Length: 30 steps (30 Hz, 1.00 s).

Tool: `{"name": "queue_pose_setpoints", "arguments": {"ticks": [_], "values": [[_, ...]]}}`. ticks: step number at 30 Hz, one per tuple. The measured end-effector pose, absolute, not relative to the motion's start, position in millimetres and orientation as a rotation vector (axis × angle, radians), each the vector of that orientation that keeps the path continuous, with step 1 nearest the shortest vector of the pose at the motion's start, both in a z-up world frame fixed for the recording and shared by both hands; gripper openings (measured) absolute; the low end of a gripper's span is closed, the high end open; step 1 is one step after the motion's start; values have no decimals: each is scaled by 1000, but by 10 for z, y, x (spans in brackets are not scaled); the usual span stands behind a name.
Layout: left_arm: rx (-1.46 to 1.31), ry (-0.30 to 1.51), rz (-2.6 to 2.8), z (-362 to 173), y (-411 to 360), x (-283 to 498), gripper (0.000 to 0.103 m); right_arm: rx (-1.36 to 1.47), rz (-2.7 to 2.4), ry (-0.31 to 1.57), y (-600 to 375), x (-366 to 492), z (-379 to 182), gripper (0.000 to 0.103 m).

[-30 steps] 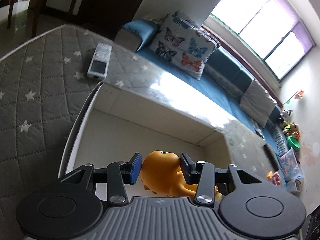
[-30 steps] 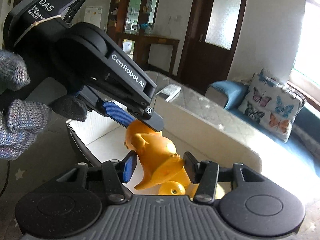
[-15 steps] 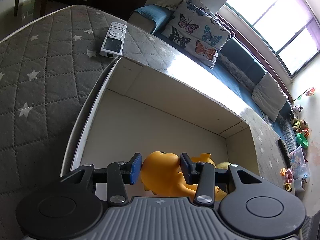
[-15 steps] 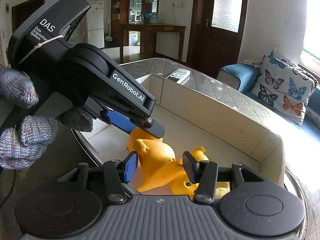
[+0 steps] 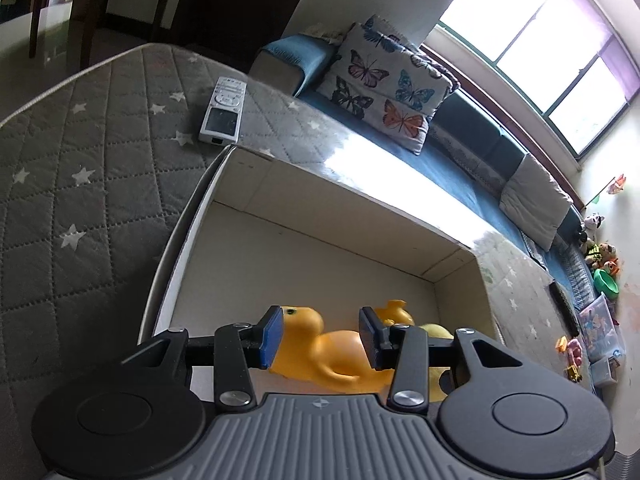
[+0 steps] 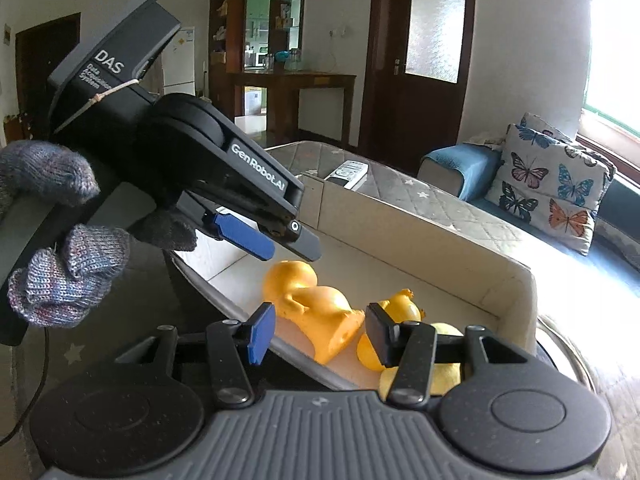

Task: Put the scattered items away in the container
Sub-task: 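Open both grippers to drop the orange duck into the box, then lower both grippers beside the box toward the green wrapped package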

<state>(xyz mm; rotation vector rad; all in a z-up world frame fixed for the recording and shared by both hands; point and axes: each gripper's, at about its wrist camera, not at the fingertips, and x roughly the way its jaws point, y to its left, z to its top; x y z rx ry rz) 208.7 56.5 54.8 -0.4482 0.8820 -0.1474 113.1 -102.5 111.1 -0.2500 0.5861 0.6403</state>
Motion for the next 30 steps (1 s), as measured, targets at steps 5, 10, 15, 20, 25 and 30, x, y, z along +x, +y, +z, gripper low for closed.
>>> {"name": "queue_pose_setpoints", "arguments": {"ticks": [5, 10, 15, 20, 25, 30], "values": [[-436, 866, -171, 629, 470, 1899, 44, -224, 618, 573, -1108, 1018, 1159, 51], [-421, 856, -191, 680, 367, 1687, 44, -214, 596, 575, -1210, 831, 1161, 55], [-407, 852, -212, 685, 259, 1504, 44, -206, 573, 577, -1310, 624, 1137, 56], [-379, 852, -230, 660, 125, 1363, 44, -200, 548, 575, -1392, 472, 1105, 59], [-371, 871, -245, 594, 25, 1254, 44, -192, 516, 581, -1486, 280, 1030, 61], [-356, 888, -257, 524, -57, 1141, 44, -168, 492, 607, -1558, 189, 931, 61]]}}
